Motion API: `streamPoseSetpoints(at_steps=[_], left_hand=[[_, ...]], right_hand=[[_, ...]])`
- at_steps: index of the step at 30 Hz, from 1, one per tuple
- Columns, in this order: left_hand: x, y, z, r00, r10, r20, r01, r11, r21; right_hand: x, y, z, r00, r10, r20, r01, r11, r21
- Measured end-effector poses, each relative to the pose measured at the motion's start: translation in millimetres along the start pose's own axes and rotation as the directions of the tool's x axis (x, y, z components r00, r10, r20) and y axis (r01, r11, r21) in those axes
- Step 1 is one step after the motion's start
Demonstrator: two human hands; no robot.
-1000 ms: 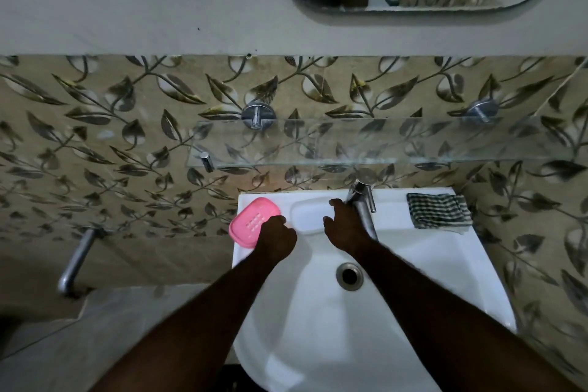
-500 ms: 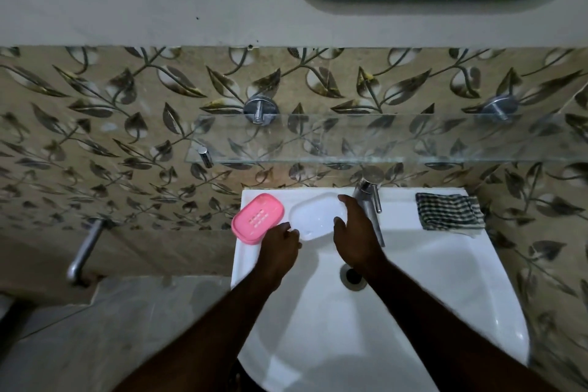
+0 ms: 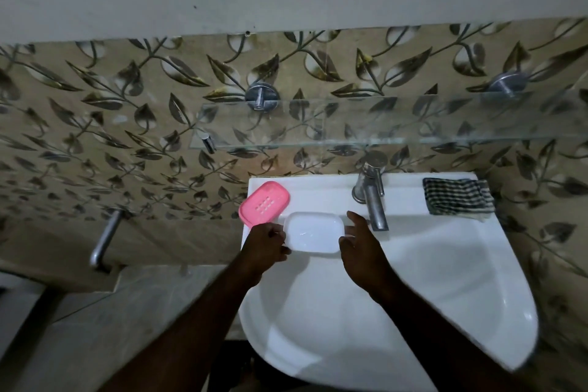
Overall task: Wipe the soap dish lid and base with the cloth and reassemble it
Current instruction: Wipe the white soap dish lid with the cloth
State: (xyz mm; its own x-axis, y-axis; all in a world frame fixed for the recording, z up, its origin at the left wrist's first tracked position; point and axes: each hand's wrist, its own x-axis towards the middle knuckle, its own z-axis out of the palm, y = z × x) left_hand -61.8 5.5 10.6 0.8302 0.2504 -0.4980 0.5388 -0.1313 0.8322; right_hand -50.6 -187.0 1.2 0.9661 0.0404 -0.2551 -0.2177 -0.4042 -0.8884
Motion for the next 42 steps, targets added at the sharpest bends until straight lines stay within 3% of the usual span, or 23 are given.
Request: streamPoseSetpoints(at_steps=[9,13,20,29,34,38,42], left_hand=[[-9.8,8.9,13.0,0.999,0.023,0.047,-0.009,0.964,-0.267],[-11.7,7.7,19.7,0.995,0.059,-0.08,-0.074,0.976,-0.204],[-19.7,7.1,16.0,0.995,0.096,-0.008,-0.095,0.97,-0.222],[-35.7,18.0,12.1,0.959,0.281,0.046,-0.282,0.959,0.038],[-46.0,25.7,16.3,0.953,0.253,0.169,-0.291,0.919,0.266],[-52.0,27.1,21.1,0.932,0.3,0.205,-0.348,0.898,0.268],[-52.1,22.4,28.3,0.916,0.361,0.176,-0.401,0.858,0.322]], right_hand=[[-13.1,8.1,-20.0,0.996,0.084,-0.012,-0.079,0.971,0.226],[-20.7,11.7,-16.8,0.992,0.127,-0.017,-0.115,0.942,0.315],[-26.9,10.4,-16.9,0.98,0.19,-0.054,-0.151,0.899,0.412],[-39.8,-4.3,-27.6,0.99,0.11,-0.089,-0.069,0.924,0.375],[-43.0,-7.2,-29.5,0.991,0.051,-0.124,-0.005,0.94,0.34],[-42.0,-12.2,-37.8,0.982,-0.012,-0.187,0.073,0.944,0.323],[-41.9,-9.9,-38.3,0.988,0.0,-0.157,0.049,0.952,0.303]])
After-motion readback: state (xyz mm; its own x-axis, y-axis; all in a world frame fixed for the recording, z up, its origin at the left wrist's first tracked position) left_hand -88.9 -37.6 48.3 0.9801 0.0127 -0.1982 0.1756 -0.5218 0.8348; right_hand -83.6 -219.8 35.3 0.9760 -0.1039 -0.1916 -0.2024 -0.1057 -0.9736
